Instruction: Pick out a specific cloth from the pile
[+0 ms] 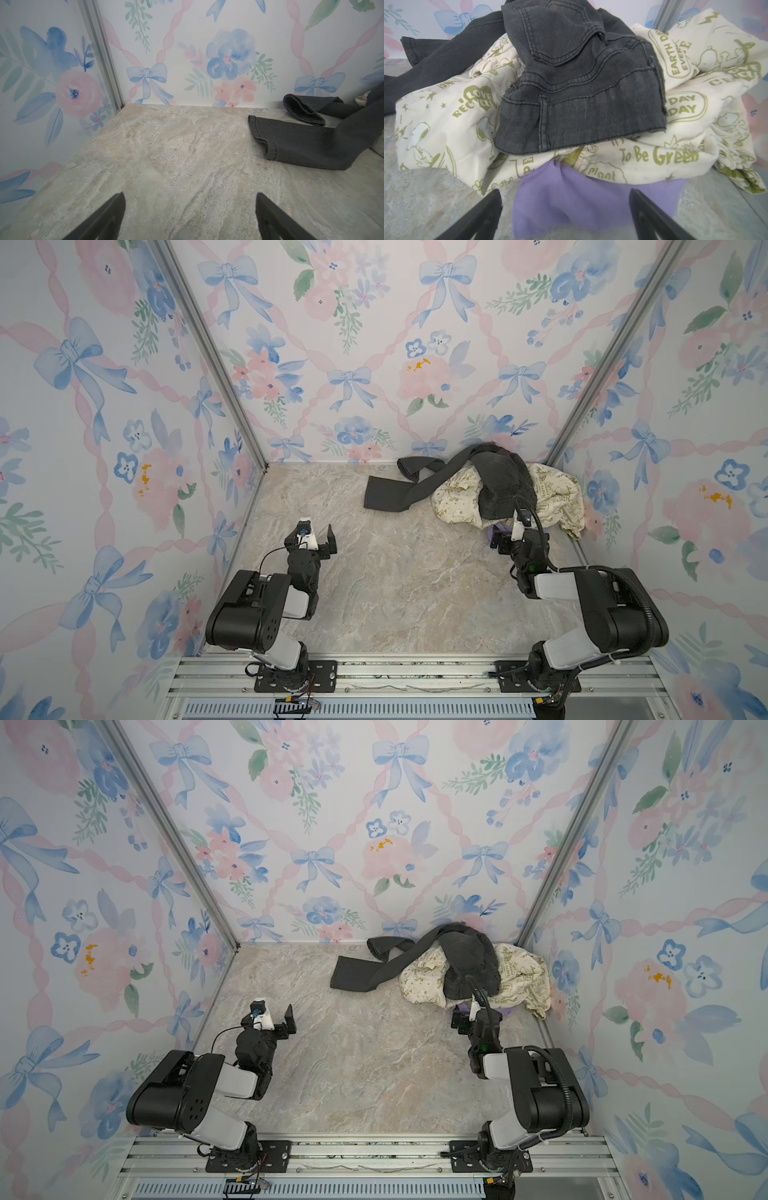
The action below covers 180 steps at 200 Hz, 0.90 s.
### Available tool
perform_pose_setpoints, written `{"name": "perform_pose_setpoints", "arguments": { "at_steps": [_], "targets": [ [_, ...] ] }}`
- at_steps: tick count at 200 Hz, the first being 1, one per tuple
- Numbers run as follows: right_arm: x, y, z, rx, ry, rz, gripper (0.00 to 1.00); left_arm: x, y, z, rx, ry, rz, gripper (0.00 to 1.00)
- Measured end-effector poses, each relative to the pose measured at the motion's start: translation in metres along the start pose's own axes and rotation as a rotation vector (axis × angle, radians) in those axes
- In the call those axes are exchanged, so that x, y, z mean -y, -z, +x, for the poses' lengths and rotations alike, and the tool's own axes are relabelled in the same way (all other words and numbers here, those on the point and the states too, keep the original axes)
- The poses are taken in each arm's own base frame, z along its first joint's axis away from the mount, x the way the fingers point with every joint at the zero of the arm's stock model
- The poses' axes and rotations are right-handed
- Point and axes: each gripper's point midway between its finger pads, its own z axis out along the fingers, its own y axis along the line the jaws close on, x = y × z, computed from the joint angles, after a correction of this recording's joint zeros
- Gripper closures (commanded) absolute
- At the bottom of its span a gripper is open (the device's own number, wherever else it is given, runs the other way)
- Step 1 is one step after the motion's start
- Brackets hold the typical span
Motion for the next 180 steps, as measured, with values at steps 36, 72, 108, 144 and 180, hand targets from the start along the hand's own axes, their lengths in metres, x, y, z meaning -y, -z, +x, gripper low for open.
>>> {"name": "perform_pose_setpoints", "arguments": {
  "at_steps": [36, 72, 108, 144, 180],
  "targets": [
    [0.0, 0.0, 0.0, 0.0, 0.0, 0.0, 0.03, 0.0, 0.0, 0.0, 0.0, 0.0, 0.0, 0.02],
    [0.0, 0.0, 0.0, 0.0, 0.0, 0.0, 0.03, 0.0, 0.0, 0.0, 0.0, 0.0, 0.0, 0.02],
    [0.0, 0.0, 0.0, 0.0, 0.0, 0.0, 0.03, 0.0, 0.0, 0.0, 0.0, 0.0, 0.0, 0.02],
    [0.0, 0.0, 0.0, 0.0, 0.0, 0.0, 0.03, 0.0, 0.0, 0.0, 0.0, 0.0, 0.0, 0.02],
    [0.0012, 0.0001, 0.0, 0.0, 0.001, 0.011, 0.03, 0.0, 0.0, 0.0, 0.0, 0.0, 0.0, 0.02]
  ]
}}
